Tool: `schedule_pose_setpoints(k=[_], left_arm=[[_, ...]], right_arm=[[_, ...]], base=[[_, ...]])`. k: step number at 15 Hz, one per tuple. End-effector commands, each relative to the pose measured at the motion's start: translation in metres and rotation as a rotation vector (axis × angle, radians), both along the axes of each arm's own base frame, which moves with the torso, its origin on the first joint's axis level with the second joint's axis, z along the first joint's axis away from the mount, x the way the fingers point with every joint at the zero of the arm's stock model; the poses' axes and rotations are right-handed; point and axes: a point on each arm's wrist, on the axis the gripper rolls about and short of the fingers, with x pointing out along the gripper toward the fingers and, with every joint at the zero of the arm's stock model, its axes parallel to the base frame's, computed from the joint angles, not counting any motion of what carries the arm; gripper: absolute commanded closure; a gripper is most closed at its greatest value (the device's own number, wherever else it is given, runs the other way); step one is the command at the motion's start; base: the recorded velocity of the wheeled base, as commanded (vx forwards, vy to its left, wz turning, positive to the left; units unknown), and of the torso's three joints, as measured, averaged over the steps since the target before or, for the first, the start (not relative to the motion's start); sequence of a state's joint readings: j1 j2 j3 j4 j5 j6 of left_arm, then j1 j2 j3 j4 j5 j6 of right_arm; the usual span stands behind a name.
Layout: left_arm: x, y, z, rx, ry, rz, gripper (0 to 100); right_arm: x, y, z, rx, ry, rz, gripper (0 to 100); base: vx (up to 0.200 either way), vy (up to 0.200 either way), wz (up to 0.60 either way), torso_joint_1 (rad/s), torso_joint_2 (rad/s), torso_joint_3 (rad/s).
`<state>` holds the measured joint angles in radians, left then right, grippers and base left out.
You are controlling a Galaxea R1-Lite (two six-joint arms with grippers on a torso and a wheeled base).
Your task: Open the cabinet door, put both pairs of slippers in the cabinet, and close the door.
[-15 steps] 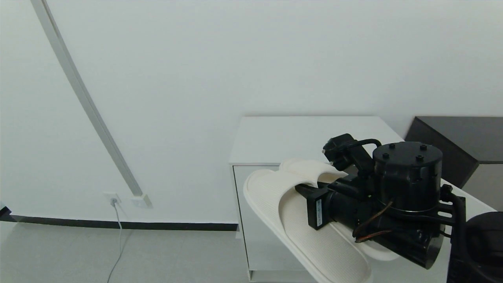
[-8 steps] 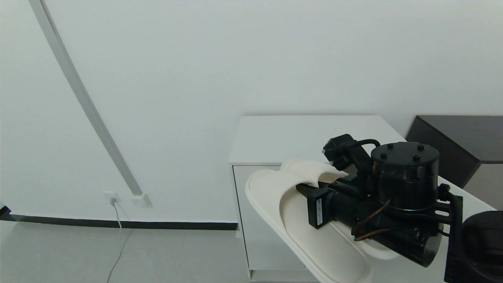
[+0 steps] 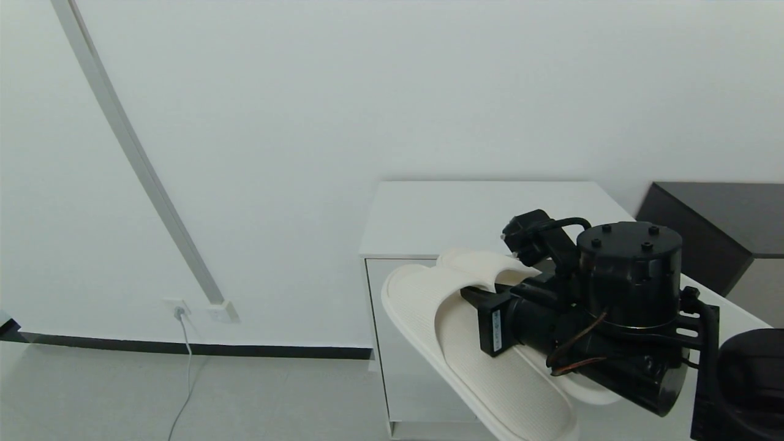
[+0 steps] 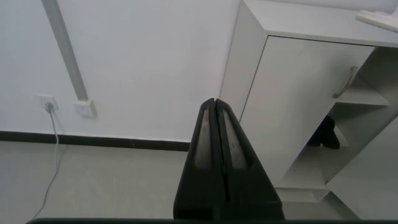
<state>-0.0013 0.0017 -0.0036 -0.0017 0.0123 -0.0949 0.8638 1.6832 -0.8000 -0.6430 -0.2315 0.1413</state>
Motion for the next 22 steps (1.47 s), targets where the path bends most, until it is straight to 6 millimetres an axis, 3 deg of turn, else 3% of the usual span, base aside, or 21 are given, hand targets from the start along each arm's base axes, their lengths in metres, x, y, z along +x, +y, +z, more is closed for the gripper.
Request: schedule_pose_setpoints(k=[1, 13, 22], left_arm=[[0.0000, 0.0000, -0.0002, 0.000, 0.001, 0.000, 100], [0.0000, 0.0000, -0.0002, 0.000, 0.001, 0.000, 100], [0.0000, 0.0000, -0.0002, 0.000, 0.001, -0.002, 100]], right_arm=[[0.0004, 0.0004, -0.0006, -0.002, 0.001, 0.000, 100], [0.0001, 0.0000, -0.0006, -0.002, 0.001, -0.002, 100], [-0.0003, -0.0005, -0.0027, -0.003, 0.000, -0.001, 100]], base=[[0.000, -0.200, 0.00, -0.002, 0.00, 0.012], [0.000, -0.200, 0.00, 0.003, 0.00, 0.002], [0.000, 0.000, 0.00, 0.000, 0.00, 0.000]])
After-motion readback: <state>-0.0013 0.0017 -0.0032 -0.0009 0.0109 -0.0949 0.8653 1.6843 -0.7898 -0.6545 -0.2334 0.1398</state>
